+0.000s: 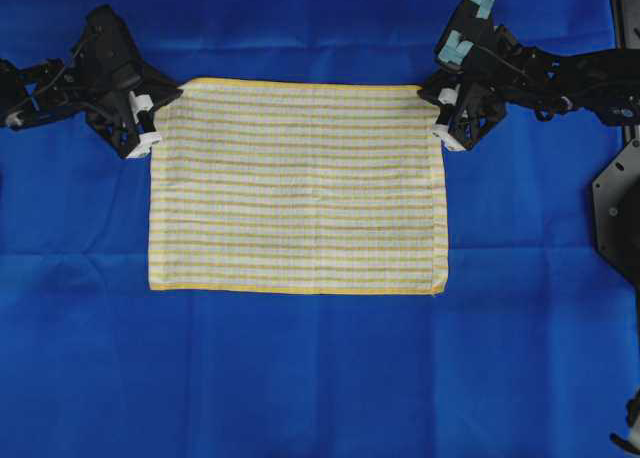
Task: Fold the yellow towel.
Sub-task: 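Fold the far edge toward the near edge with both grippers, release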
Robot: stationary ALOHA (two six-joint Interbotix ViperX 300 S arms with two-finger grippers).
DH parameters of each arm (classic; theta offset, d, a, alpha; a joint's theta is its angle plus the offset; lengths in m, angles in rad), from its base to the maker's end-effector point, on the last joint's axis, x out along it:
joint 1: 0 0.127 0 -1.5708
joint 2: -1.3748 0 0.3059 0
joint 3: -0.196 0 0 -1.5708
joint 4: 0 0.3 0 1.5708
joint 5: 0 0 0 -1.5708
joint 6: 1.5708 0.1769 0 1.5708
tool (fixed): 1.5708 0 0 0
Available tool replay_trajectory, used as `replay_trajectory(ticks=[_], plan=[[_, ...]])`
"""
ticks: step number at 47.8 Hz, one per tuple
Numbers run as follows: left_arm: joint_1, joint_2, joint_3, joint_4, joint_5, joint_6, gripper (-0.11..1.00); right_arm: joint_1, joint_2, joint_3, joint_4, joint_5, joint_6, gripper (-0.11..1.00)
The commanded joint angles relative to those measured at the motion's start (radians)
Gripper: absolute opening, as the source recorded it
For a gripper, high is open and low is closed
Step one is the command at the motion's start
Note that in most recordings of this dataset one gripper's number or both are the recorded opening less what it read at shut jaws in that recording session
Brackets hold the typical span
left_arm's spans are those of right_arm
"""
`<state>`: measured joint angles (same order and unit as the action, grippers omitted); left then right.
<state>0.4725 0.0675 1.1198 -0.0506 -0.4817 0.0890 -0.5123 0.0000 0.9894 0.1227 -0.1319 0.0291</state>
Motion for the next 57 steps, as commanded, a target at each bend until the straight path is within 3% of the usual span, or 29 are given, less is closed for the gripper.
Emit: replay_trajectory(ticks=[1,14,32,45,57], plan=[[0.0,-0.037,-0.014,-0.002,0.012,0.002,0.04,-0.005,-0.038,-0.008,0.005,0.0,0.0,0.04],[-0.015,-0.114,-0.044,-0.002,0.11,0.006,0.04,-0.005,-0.115,0.0,0.005,0.021,-0.002,0.04],[-0.054,-0.141,-0.038,-0.002,0.124,0.0,0.04,0.025,-0.124,0.009,0.006,0.034,0.0,0.04],[-0.146,-0.259,0.015,-0.003,0.129,-0.054,0.04,0.147,-0.209,0.063,0.077,0.034,0.002,0.04],[-0.299,-0.337,0.058,-0.003,0.137,-0.127,0.04,0.272,-0.328,0.106,0.147,0.058,0.002,0.04]])
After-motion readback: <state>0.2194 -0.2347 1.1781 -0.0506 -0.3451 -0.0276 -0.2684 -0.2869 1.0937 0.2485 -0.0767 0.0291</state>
